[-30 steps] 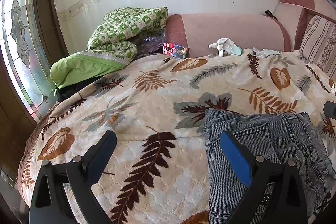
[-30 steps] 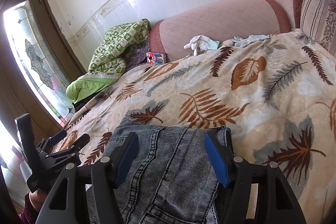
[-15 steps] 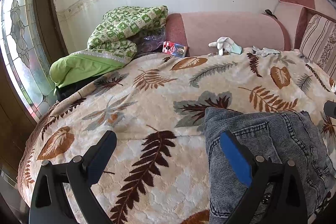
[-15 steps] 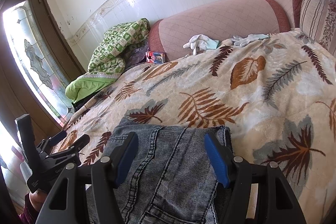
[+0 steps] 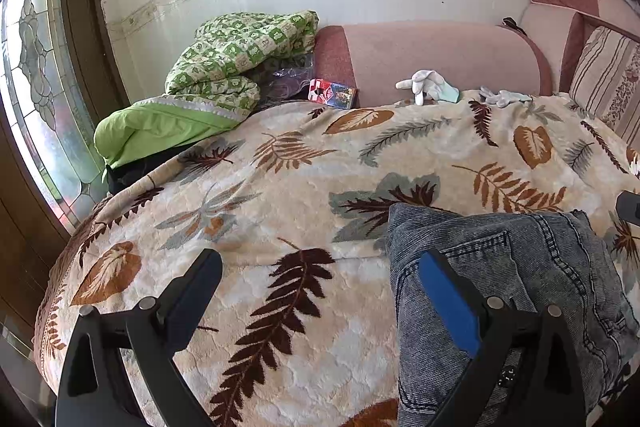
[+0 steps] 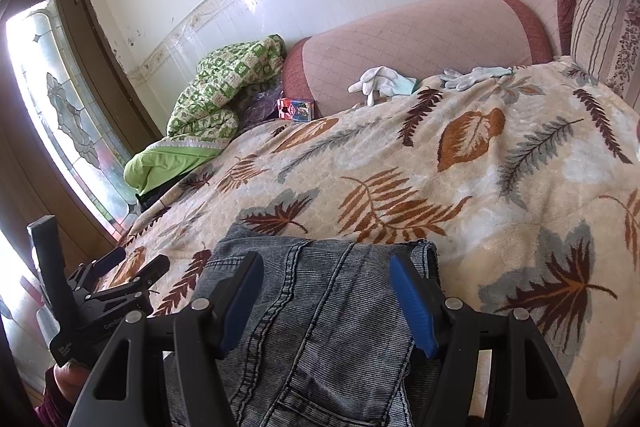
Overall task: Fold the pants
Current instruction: 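Close the left tool on the jeans bundle while the right tool grips its other end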
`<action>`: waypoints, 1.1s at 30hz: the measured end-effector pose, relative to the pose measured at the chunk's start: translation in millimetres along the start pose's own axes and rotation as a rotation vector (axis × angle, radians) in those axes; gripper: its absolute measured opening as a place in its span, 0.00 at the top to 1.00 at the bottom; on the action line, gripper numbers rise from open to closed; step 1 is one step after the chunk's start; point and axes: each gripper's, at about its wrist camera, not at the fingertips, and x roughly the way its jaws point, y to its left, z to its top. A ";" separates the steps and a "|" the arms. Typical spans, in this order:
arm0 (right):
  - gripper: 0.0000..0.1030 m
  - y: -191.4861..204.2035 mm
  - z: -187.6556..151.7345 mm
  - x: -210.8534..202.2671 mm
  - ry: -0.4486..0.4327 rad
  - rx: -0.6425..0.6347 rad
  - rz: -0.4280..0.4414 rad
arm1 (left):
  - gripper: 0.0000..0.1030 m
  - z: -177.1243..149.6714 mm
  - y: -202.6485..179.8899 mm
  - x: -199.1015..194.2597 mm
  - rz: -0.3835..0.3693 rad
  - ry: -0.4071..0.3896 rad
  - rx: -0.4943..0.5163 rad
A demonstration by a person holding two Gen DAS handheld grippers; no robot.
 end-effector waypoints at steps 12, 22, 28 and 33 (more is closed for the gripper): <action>0.33 -39.8 0.9 0.5 0.078 0.112 -0.048 | 0.04 -6.5 -7.2 8.9 -0.228 0.148 0.010; 0.33 -19.8 -7.9 10.6 0.169 0.060 0.139 | 0.04 -14.9 -26.4 9.8 -0.217 0.171 0.140; 0.32 -7.6 -38.2 51.0 0.384 -0.015 0.068 | 0.04 -25.8 -32.7 21.2 -0.205 0.221 0.190; 0.29 -2.4 -52.0 43.1 0.361 -0.052 0.042 | 0.04 -30.0 -30.7 24.7 -0.225 0.243 0.181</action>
